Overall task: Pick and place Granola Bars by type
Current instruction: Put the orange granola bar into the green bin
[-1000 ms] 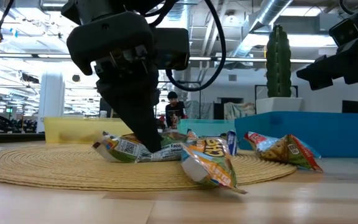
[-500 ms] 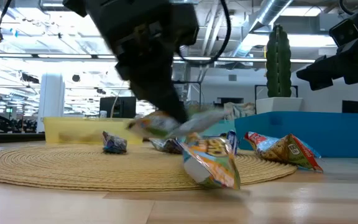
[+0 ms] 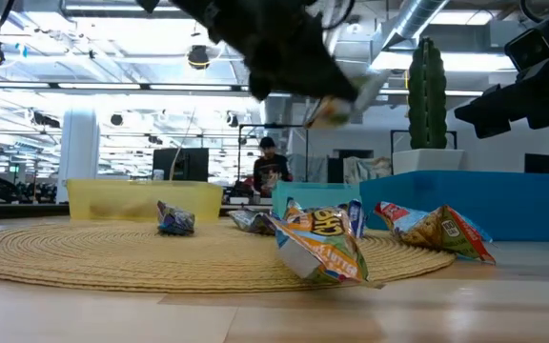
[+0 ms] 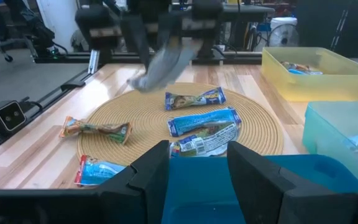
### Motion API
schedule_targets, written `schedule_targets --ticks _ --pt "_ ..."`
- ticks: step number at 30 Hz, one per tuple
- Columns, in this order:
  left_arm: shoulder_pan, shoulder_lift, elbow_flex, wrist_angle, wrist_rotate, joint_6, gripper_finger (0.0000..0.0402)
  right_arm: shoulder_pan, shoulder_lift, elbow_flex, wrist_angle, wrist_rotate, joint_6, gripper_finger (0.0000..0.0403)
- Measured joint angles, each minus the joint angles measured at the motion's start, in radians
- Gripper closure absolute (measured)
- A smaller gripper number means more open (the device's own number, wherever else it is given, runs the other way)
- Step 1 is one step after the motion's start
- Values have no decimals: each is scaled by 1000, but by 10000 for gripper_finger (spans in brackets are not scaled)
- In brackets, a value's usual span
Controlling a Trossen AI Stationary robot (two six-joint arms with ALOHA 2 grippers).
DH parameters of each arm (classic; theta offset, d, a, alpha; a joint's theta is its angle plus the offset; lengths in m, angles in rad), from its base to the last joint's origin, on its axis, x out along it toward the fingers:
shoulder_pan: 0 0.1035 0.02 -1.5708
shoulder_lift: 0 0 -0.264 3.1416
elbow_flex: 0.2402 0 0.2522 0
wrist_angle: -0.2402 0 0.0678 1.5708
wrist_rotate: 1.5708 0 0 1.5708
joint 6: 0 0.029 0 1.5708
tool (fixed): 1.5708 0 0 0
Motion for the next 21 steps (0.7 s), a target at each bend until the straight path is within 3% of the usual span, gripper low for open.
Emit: schedule_targets --ticks 9,21 --pt "43 -70 0 170 -67 172 380 0 0 0 0 0 0 249" --pt "104 -94 0 192 -81 241 380 0 0 0 0 0 0 249"
